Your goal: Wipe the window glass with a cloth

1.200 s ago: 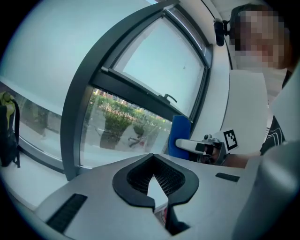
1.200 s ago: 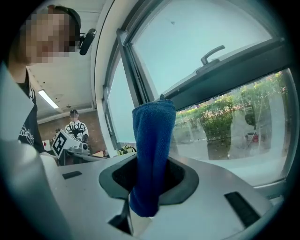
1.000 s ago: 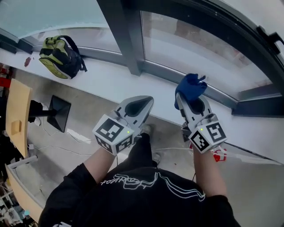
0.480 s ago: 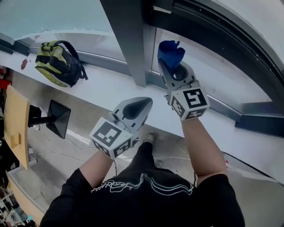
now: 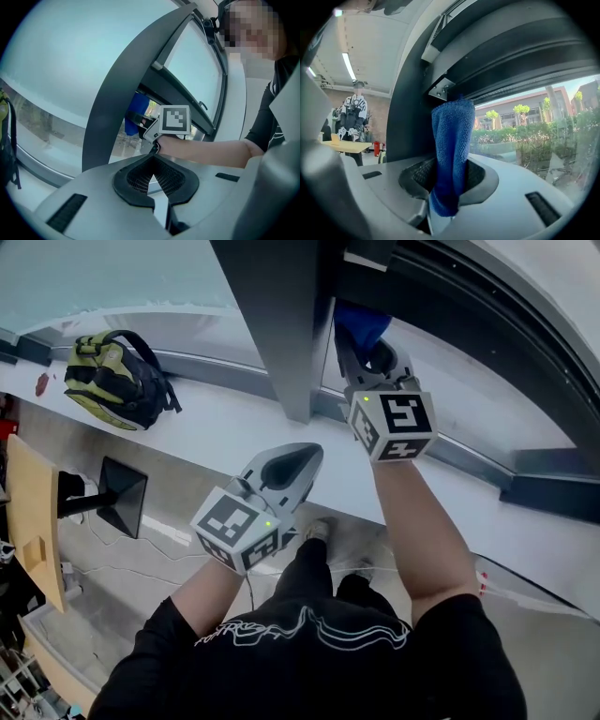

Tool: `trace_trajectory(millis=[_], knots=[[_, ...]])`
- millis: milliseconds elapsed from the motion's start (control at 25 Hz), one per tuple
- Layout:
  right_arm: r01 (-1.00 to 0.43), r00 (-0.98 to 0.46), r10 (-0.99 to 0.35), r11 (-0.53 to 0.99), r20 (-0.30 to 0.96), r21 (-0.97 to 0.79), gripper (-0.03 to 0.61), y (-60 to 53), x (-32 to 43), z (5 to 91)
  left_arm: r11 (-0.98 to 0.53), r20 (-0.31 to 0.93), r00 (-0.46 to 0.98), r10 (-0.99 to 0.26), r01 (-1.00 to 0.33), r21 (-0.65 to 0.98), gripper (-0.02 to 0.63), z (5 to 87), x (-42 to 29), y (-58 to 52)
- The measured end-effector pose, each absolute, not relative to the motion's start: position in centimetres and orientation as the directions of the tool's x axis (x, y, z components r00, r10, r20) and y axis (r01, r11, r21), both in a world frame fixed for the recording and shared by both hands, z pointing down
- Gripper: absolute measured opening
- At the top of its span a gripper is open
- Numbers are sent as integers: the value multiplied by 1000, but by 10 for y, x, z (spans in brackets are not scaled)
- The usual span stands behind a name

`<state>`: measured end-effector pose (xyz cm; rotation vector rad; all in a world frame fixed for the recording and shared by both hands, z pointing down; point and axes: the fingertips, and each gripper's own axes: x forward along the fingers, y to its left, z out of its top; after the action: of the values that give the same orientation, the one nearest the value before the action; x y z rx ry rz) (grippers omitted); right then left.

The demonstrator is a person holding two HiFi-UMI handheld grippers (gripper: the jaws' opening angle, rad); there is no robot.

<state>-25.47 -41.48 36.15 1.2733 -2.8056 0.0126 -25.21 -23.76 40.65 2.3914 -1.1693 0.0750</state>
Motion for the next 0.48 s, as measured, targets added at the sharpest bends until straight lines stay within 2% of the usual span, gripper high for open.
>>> trace_trajectory(millis=[480], knots=[[-792,-609,-793,609,15,44,93,-426,-246,357,-504,264,621,-738,-767,397,5,419,-242,-250]])
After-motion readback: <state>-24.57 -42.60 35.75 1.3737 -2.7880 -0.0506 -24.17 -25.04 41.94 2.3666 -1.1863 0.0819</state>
